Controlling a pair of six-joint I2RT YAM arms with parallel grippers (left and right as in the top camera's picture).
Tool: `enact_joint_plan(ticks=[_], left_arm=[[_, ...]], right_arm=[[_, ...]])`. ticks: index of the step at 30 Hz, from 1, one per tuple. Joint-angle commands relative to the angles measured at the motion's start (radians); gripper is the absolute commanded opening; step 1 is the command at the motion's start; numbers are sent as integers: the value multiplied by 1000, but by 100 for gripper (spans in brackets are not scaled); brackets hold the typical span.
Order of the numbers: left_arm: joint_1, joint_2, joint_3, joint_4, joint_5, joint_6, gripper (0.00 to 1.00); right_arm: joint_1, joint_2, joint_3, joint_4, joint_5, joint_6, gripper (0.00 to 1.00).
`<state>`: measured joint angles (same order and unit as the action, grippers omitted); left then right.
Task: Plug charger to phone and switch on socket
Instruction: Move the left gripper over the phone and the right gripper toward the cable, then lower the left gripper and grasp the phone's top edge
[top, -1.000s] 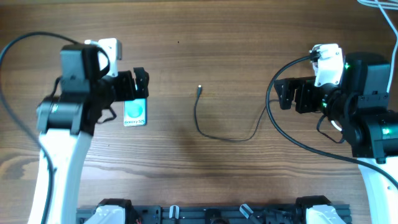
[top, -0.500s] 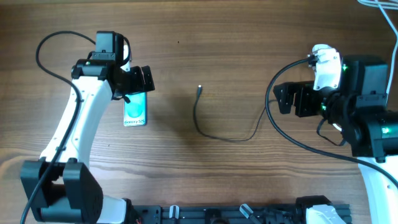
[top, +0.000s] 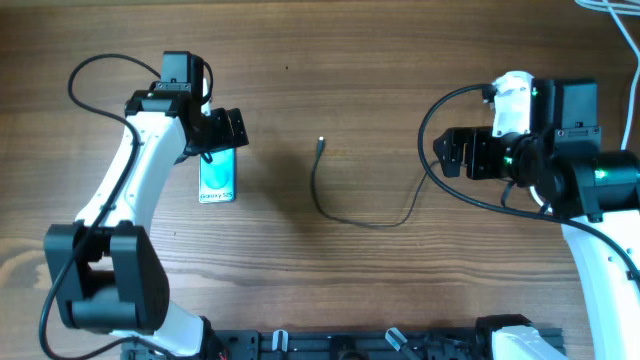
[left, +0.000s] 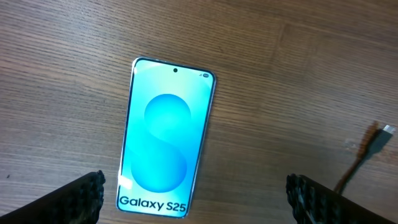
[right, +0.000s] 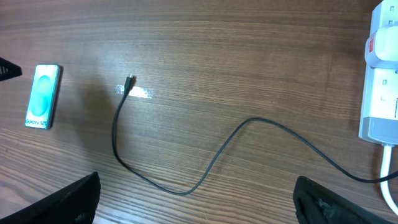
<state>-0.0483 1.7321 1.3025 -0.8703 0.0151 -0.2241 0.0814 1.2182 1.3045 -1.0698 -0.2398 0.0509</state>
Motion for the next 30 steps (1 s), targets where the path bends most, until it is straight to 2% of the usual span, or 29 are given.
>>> enact_joint_plan(ticks=[1,8,17,23,30], left_arm=[[26,45,10,12,-13,-16,100],[29,146,10,45,-10,-16,100],[29,190,7,52,-6,-14,100],[37,239,6,40,32,117,98],[80,254,6,23,32,169,96]], right_arm=[[-3,7,18,-2,-17,3,100],[-3,7,18,-2,-17,3,100],[-3,7,17,-11,-17,4,100],[-3,7,17,-17,-16,4,100],[-3,15,17,-17,-16,3,100]])
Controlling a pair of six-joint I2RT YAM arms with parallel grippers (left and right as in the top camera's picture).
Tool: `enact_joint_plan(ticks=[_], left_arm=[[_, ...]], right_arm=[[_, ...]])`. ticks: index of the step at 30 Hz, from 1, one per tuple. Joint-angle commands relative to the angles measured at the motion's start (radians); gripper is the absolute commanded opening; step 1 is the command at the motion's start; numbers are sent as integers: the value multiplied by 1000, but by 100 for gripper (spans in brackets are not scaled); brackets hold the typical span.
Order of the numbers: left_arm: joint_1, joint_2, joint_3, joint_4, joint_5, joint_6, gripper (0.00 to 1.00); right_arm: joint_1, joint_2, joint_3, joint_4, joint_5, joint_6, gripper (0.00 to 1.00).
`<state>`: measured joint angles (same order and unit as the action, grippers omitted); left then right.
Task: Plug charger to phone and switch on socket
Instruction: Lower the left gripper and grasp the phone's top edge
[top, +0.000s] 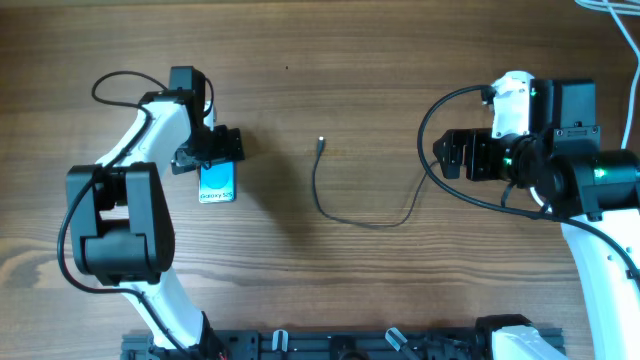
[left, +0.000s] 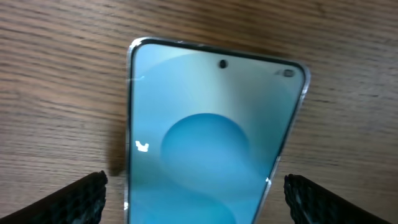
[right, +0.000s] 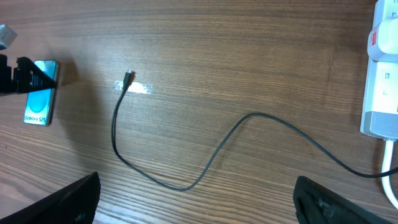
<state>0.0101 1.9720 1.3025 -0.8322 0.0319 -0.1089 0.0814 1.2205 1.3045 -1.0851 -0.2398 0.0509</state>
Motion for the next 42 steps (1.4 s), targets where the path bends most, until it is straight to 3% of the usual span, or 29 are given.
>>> enact_joint_plan(ticks=[1,11,42], left_arm=[[27,14,5,-18,19,54,95],[26,19,-42,26,98,100,93],[-54,102,-155,107,17,127,83]], right_arm=[[-3,19,17,-2,-16,4,100],[-3,70,16,0,-16,3,100],[-3,103,16,11,-16,2,100]])
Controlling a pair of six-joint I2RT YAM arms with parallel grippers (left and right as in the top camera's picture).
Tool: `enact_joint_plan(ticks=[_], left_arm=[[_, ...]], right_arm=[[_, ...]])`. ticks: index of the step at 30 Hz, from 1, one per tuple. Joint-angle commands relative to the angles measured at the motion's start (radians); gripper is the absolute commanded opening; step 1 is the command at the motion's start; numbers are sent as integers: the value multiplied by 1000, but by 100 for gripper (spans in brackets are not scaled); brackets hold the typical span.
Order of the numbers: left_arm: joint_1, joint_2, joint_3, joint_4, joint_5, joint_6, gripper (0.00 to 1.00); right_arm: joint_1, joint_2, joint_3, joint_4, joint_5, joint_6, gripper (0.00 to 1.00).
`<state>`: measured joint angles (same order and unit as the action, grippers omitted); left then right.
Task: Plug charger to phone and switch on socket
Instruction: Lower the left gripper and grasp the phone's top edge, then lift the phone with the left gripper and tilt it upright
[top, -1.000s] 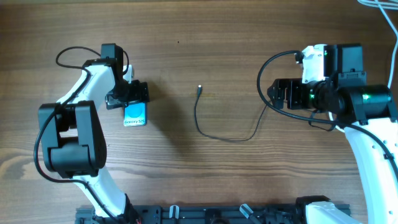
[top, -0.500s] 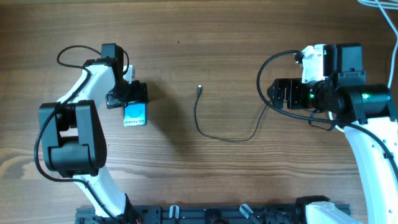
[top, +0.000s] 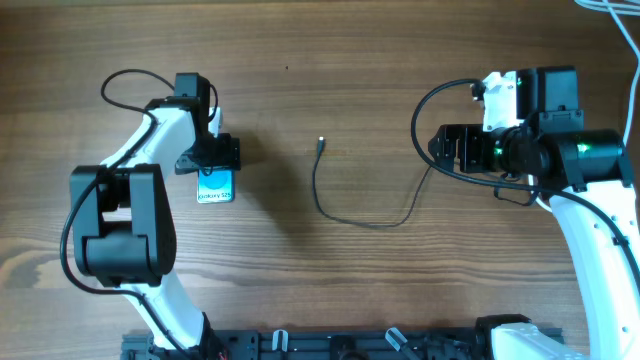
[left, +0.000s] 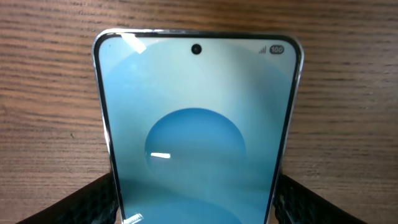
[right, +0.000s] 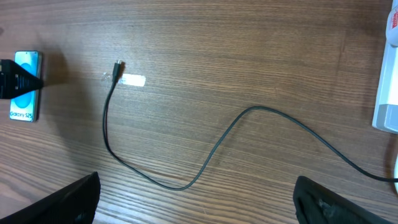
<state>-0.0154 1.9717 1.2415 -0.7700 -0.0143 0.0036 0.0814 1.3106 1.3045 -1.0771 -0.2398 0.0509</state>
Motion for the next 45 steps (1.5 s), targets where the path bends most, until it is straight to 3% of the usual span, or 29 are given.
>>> enact_joint_plan(ticks=[1,9,27,37,45], left_arm=[[-28,103,-107,61,61,11,83],[-28,103,-127,79,63,8,73],[-27,38,146,-148,77,-86,70],[-27,-80,153,-167,105,-191,70],[-27,-83,153,-170,232,-304,70]], right_arm=[[-3,13,16,3,-16,2,100],[-3,13,16,6,-17,5,100],[-3,13,16,14,-17,5,100],[-3,13,16,21,-18,13,100],[-3,13,16,21,-24,31,100]])
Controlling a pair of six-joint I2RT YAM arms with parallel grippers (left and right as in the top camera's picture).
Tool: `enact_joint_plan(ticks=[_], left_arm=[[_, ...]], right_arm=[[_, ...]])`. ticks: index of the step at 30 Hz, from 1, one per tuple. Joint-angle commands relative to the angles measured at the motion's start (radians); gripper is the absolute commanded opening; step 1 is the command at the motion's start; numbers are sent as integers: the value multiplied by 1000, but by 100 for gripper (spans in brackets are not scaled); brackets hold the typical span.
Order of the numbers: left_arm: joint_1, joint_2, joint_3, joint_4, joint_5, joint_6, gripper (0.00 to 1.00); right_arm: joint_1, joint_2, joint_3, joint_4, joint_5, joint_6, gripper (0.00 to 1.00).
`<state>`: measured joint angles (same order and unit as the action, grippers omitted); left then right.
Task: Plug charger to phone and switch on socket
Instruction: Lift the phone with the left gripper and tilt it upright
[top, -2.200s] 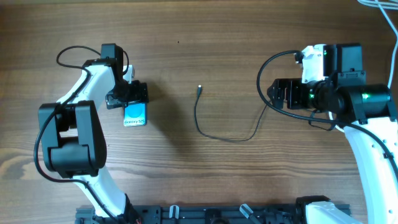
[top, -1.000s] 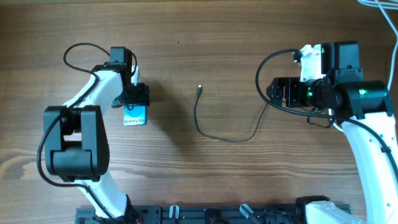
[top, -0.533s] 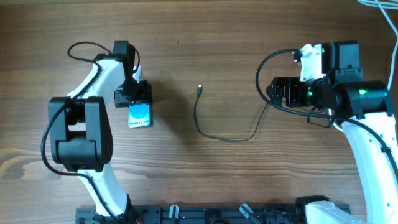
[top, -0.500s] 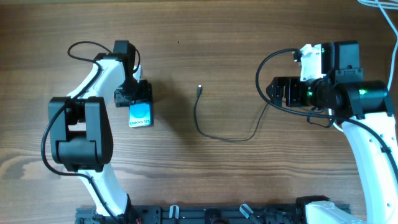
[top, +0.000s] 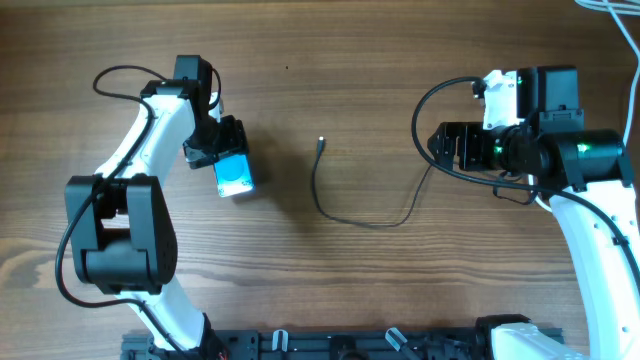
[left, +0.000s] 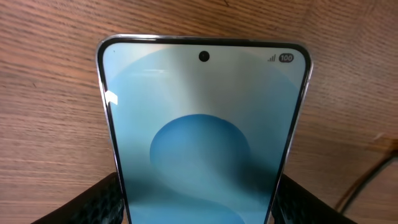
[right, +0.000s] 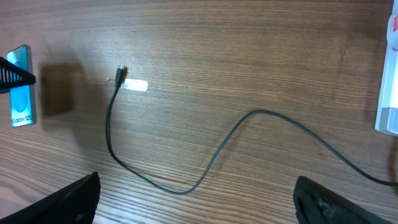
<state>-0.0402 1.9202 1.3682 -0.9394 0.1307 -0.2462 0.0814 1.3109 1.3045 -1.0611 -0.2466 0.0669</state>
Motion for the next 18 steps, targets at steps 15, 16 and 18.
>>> enact_joint_plan(ticks=[15,16,18], left_arm=[[-3,-103,26,24,498,-232,70],[-3,-103,26,29,525,-242,70],[-3,-103,26,50,614,-241,70]], right_arm=[[-3,13,16,33,-70,68,100],[-3,13,16,31,-70,68,100],[-3,13,16,28,-69,67,100]])
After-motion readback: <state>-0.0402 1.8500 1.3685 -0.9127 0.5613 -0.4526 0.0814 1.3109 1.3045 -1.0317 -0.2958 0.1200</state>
